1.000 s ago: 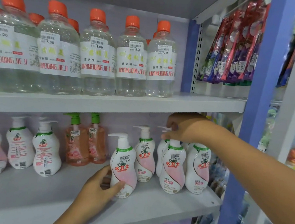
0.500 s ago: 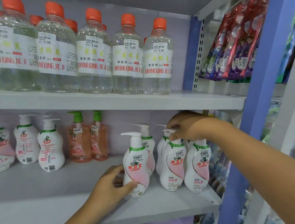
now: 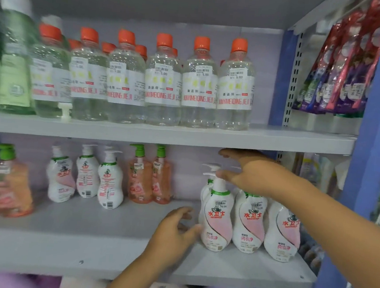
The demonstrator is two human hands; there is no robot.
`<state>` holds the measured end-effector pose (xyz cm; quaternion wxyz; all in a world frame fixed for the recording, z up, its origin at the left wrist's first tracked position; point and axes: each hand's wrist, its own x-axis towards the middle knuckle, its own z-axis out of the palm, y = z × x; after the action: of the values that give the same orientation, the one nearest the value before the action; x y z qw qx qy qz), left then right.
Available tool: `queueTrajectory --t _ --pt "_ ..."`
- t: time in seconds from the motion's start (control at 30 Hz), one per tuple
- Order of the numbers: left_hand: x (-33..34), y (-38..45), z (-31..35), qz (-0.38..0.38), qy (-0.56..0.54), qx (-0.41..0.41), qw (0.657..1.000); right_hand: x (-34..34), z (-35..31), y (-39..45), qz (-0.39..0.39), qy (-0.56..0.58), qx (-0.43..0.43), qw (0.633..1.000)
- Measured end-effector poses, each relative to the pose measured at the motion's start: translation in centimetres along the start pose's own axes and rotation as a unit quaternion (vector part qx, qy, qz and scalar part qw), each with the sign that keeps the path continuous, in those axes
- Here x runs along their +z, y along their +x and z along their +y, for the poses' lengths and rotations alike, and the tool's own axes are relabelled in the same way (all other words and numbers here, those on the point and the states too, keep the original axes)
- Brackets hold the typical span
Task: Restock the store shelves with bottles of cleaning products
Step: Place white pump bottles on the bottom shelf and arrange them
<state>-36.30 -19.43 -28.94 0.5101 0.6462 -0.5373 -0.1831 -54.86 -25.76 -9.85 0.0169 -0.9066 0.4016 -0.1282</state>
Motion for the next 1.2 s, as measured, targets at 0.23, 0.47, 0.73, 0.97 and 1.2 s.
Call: queueTrajectory --t 0.23,0.47,0.73,0.97,1.2 --pt "-10.3 4.0 -1.7 0.171 0.046 -0.042 0.983 4.5 -8.0 2.6 0.089 0.078 -0.108 0.987" --pt "-11.9 9.8 -5.5 0.104 0.132 -0.036 0.985 13.5 -12.6 10.3 0.036 0.312 0.094 0.945" --pt "-10.3 14.7 -11.0 0.148 0.086 -0.039 0.985 21.9 -12.2 18.2 0.1 0.395 0.164 0.899" --pt "-10.2 15.0 -12.9 0.194 0.079 0.012 0.978 22.7 -13.0 18.7 0.101 0.404 0.202 0.886" --pt "-11.2 10.7 -9.3 0.045 0.04 -0.035 0.998 23.4 -11.3 13.1 0.148 0.35 0.192 0.905"
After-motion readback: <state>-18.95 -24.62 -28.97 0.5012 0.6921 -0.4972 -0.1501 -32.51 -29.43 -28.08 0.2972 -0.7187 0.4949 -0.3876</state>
